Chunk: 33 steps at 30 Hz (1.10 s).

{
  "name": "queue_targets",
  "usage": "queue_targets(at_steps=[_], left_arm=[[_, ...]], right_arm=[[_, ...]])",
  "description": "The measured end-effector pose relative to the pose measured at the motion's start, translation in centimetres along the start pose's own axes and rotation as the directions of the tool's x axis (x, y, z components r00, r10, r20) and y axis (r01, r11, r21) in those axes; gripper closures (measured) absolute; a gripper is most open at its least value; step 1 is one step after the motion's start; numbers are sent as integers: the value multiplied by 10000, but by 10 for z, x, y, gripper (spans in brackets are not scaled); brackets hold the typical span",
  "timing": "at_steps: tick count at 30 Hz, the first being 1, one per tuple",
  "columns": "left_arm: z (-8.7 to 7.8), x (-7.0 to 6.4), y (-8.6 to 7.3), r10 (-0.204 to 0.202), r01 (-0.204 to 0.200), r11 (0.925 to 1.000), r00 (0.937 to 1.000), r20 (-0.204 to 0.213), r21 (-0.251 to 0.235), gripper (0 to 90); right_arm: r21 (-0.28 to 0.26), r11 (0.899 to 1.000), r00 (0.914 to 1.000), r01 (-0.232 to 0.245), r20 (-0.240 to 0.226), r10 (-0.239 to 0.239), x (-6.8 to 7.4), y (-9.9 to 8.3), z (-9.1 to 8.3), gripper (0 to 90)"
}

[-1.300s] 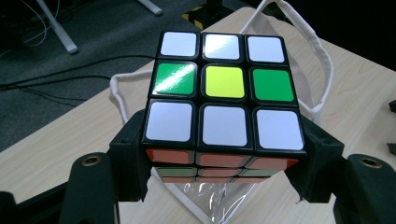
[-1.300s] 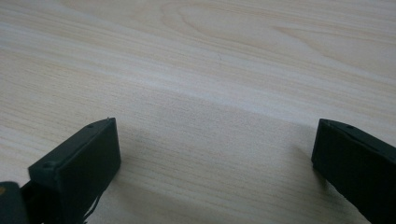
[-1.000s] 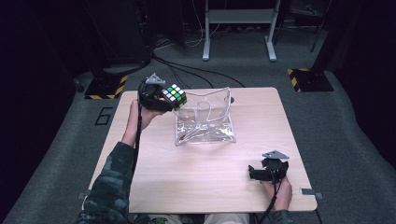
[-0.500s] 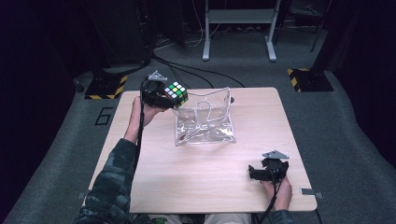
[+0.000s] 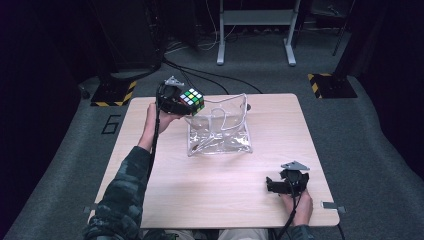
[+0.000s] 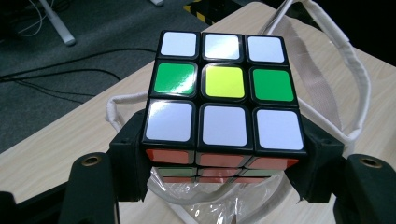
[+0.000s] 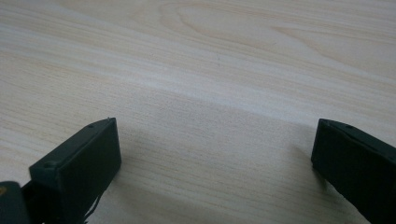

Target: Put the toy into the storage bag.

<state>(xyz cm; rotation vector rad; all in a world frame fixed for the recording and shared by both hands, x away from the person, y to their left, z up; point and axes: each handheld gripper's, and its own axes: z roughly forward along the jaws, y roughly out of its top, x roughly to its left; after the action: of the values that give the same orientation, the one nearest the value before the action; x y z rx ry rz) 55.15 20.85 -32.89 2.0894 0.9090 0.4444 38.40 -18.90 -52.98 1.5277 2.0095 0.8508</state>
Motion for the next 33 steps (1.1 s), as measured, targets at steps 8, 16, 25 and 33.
queue_targets(at_steps=[8,16,25,33], left_arm=[[11,3,-2,-134,135,9999,9999,-89,105,336],[15,5,-1,-217,217,9998,9995,-208,6,336],[21,9,-1,-260,261,9997,9991,-348,38,336],[27,9,-2,-287,292,9995,9991,-311,156,336]], right_arm=[[-2,10000,10000,-4,3,4,0,0,0,6],[-3,10000,10000,-5,7,5,0,0,0,6],[-7,10000,10000,-10,18,10,0,0,0,6],[-14,10000,10000,-45,13,45,0,0,0,6]])
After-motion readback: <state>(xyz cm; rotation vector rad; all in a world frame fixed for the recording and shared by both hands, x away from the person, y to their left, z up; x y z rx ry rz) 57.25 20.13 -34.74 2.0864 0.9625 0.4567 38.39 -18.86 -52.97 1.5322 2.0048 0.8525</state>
